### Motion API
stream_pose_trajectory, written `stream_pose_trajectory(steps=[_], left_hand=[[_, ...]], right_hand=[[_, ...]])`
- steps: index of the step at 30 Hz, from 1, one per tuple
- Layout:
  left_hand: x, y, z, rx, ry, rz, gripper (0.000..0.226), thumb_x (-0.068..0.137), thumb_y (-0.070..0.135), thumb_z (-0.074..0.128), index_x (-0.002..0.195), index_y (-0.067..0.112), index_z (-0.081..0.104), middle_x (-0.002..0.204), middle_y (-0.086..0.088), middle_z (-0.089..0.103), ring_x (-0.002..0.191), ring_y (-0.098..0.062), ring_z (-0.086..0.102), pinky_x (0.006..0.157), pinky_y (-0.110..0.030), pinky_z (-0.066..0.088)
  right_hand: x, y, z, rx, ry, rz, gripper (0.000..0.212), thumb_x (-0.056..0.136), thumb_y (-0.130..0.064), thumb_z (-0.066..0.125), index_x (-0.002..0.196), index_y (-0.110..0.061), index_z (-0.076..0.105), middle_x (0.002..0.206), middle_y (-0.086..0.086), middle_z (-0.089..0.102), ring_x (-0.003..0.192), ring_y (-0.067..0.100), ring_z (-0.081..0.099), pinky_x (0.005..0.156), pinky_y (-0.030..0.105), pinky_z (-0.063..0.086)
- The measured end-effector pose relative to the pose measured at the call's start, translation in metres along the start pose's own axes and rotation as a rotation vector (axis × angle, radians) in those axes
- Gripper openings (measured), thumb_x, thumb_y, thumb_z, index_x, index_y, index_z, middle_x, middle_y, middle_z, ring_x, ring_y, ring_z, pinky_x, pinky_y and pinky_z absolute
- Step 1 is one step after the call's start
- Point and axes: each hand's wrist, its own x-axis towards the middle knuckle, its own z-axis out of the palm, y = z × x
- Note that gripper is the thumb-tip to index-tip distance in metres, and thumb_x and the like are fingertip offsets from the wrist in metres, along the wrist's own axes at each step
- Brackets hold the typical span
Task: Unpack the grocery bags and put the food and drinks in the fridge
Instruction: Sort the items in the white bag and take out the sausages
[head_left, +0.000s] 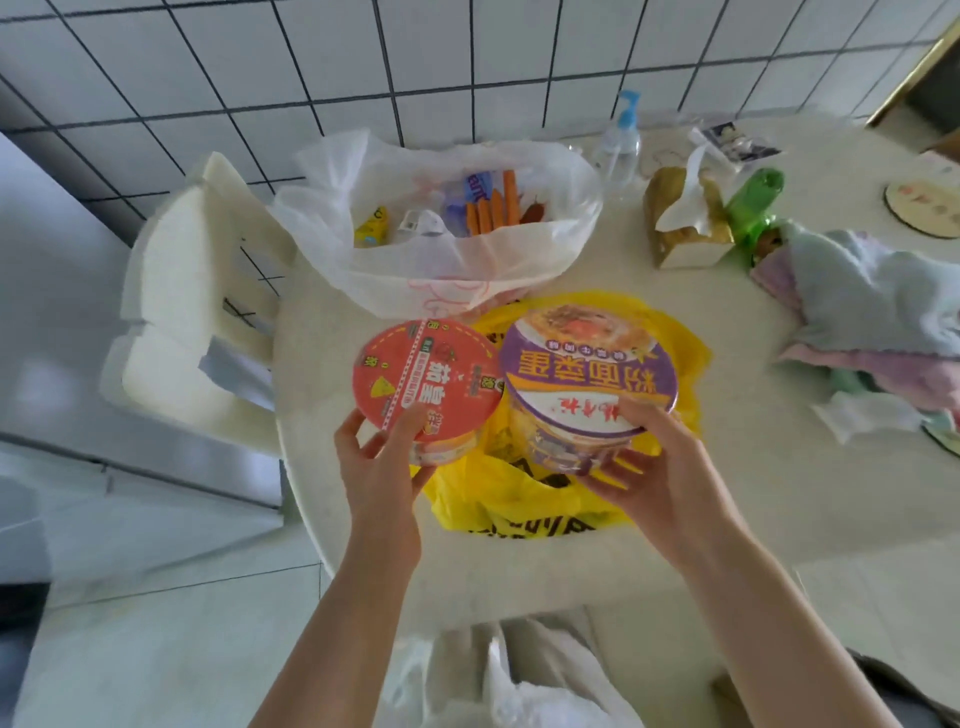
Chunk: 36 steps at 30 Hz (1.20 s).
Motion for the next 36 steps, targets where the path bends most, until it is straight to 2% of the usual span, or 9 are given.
stream_pose_trajectory(steps=[3, 8, 14, 18, 22, 28, 31, 33, 36], left_hand=[[-0.030, -0.017, -0.022, 0.028, -0.009, 0.029, 0.059, 0.081, 0.029, 0.075, 0.130, 0.030, 0.043, 0.122, 0.000, 0.060, 0.104, -0.016, 0.066, 0.072, -0.030, 0.056], [-0.086, -0.046, -0.064, 0.008, -0.016, 0.067, 0.062, 0.073, 0.032, 0.080, 0.125, 0.032, 0.046, 0.127, 0.000, 0.058, 0.105, -0.015, 0.066, 0.074, -0.031, 0.056], [-0.171, -0.097, -0.118, -0.034, 0.088, 0.093, 0.059, 0.073, 0.027, 0.077, 0.124, 0.025, 0.048, 0.121, -0.005, 0.060, 0.088, -0.009, 0.067, 0.069, -0.030, 0.055], [-0.229, -0.124, -0.162, -0.040, 0.105, 0.109, 0.051, 0.078, 0.023, 0.075, 0.121, 0.023, 0.048, 0.115, -0.007, 0.062, 0.080, -0.004, 0.069, 0.074, -0.032, 0.057], [-0.279, -0.142, -0.207, -0.065, 0.175, 0.126, 0.052, 0.081, 0.022, 0.074, 0.126, 0.020, 0.048, 0.105, -0.001, 0.063, 0.073, 0.001, 0.068, 0.072, -0.031, 0.055], [-0.331, -0.176, -0.273, -0.154, 0.313, 0.110, 0.048, 0.083, 0.022, 0.071, 0.126, 0.020, 0.050, 0.107, -0.005, 0.062, 0.085, -0.007, 0.067, 0.076, -0.033, 0.055], [-0.352, -0.189, -0.313, -0.201, 0.345, 0.100, 0.043, 0.076, 0.028, 0.068, 0.116, 0.028, 0.054, 0.109, -0.002, 0.065, 0.101, -0.018, 0.064, 0.079, -0.037, 0.055], [-0.365, -0.194, -0.343, -0.217, 0.372, 0.120, 0.027, 0.086, 0.020, 0.064, 0.108, 0.034, 0.056, 0.105, 0.004, 0.066, 0.105, -0.019, 0.063, 0.083, -0.040, 0.055], [-0.387, -0.200, -0.396, -0.229, 0.414, 0.149, 0.025, 0.090, 0.017, 0.060, 0.107, 0.036, 0.058, 0.111, 0.002, 0.066, 0.109, -0.019, 0.063, 0.084, -0.040, 0.054]], right_hand=[[-0.031, 0.019, -0.019, -0.088, 0.005, -0.087, 0.046, 0.068, -0.027, 0.072, 0.112, -0.029, 0.060, 0.086, -0.001, 0.068, 0.070, 0.014, 0.066, 0.077, 0.043, 0.054], [-0.080, 0.050, -0.050, -0.143, -0.019, -0.153, 0.036, 0.085, -0.018, 0.062, 0.119, -0.028, 0.057, 0.090, -0.003, 0.067, 0.076, 0.012, 0.064, 0.074, 0.037, 0.054], [-0.143, 0.089, -0.092, -0.218, -0.103, -0.162, 0.057, 0.069, -0.029, 0.070, 0.123, -0.030, 0.054, 0.099, 0.001, 0.067, 0.087, 0.018, 0.062, 0.078, 0.041, 0.055], [-0.183, 0.119, -0.112, -0.220, -0.163, -0.120, 0.053, 0.067, -0.030, 0.069, 0.119, -0.029, 0.056, 0.090, 0.004, 0.059, 0.083, 0.021, 0.054, 0.076, 0.042, 0.052], [-0.223, 0.153, -0.125, -0.267, -0.194, -0.066, 0.054, 0.067, -0.031, 0.069, 0.120, -0.029, 0.056, 0.093, -0.001, 0.065, 0.087, 0.021, 0.058, 0.077, 0.040, 0.053], [-0.266, 0.205, -0.128, -0.374, -0.272, -0.037, 0.033, 0.084, -0.022, 0.066, 0.114, -0.029, 0.056, 0.083, -0.009, 0.070, 0.085, 0.017, 0.063, 0.074, 0.038, 0.054], [-0.290, 0.231, -0.119, -0.437, -0.350, 0.007, 0.040, 0.076, -0.026, 0.069, 0.114, -0.028, 0.056, 0.096, -0.001, 0.068, 0.086, 0.018, 0.063, 0.077, 0.041, 0.056], [-0.307, 0.251, -0.110, -0.473, -0.397, 0.027, 0.045, 0.071, -0.031, 0.065, 0.114, -0.028, 0.055, 0.096, -0.001, 0.067, 0.083, 0.015, 0.063, 0.076, 0.041, 0.056], [-0.336, 0.286, -0.089, -0.525, -0.470, 0.051, 0.054, 0.064, -0.035, 0.066, 0.116, -0.026, 0.055, 0.096, -0.001, 0.066, 0.084, 0.015, 0.063, 0.074, 0.039, 0.055]])
